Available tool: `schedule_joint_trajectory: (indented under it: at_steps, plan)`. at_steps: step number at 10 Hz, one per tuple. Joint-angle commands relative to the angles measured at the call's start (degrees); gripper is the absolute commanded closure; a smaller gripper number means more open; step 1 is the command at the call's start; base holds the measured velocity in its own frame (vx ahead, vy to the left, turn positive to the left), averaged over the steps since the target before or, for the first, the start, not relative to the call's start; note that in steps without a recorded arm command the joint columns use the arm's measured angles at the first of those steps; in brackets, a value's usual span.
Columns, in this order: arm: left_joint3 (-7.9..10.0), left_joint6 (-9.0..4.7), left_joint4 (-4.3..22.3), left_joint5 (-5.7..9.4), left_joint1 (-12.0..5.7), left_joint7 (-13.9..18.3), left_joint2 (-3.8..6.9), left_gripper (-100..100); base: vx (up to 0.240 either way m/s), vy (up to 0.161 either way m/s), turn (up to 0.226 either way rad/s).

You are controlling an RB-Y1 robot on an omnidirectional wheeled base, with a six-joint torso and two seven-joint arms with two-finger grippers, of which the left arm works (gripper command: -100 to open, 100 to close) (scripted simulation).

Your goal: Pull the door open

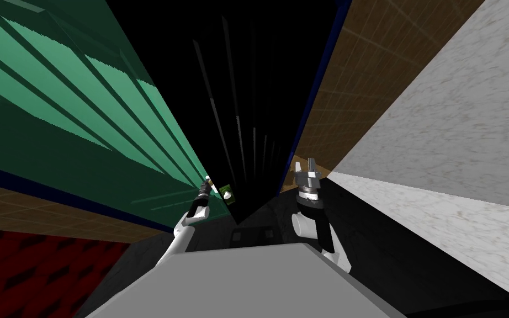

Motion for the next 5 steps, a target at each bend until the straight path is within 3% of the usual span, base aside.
schedule_joint_trajectory:
  at_steps: [1, 3, 5]
  plan:
    - [0.16, 0.01, 0.05, 0.03, 0.14, 0.02, 0.1, 100, -0.015, 0.007, -0.01]
    - [0.16, 0.01, 0.05, 0.03, 0.14, 0.02, 0.1, 100, -0.004, 0.0, 0.001]
    - [1.18, 0.07, 0.42, 0.22, 1.34, 0.22, 1.49, 100, -0.143, 0.096, 0.109]
